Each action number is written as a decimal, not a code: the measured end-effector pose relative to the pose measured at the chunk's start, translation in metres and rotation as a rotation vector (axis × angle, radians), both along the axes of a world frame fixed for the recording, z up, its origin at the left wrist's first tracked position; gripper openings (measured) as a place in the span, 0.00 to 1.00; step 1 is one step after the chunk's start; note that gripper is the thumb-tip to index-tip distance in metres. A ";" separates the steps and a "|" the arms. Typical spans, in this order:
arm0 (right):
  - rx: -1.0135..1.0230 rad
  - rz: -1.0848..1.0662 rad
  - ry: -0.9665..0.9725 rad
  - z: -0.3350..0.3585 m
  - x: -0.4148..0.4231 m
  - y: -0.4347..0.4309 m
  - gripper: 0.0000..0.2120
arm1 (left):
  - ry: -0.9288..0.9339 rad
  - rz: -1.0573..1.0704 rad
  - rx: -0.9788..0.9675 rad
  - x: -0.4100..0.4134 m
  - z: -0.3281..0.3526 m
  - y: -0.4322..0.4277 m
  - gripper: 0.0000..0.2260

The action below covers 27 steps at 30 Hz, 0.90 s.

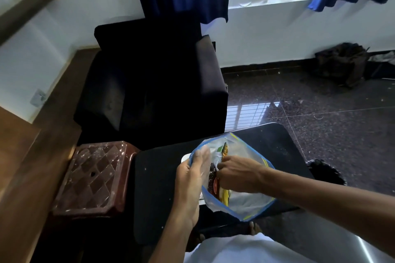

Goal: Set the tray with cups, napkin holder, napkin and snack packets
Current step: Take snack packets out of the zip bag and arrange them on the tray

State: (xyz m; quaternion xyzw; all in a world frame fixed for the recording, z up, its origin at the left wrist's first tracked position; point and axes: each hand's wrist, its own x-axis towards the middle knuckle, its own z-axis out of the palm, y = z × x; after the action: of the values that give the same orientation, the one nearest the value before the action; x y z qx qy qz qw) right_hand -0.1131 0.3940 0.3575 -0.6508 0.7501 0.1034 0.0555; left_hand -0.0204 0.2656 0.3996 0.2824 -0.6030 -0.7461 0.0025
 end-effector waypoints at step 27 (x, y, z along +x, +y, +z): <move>-0.930 -0.753 -0.214 0.171 -0.011 0.077 0.04 | -0.018 -0.002 0.147 0.021 -0.026 -0.069 0.15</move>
State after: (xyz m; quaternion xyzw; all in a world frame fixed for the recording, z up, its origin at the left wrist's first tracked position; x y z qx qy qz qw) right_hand -0.1242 0.4707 0.5280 -0.3036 0.8856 -0.3279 -0.1268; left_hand 0.0002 0.1965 0.3736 0.2877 -0.5468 -0.7859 -0.0244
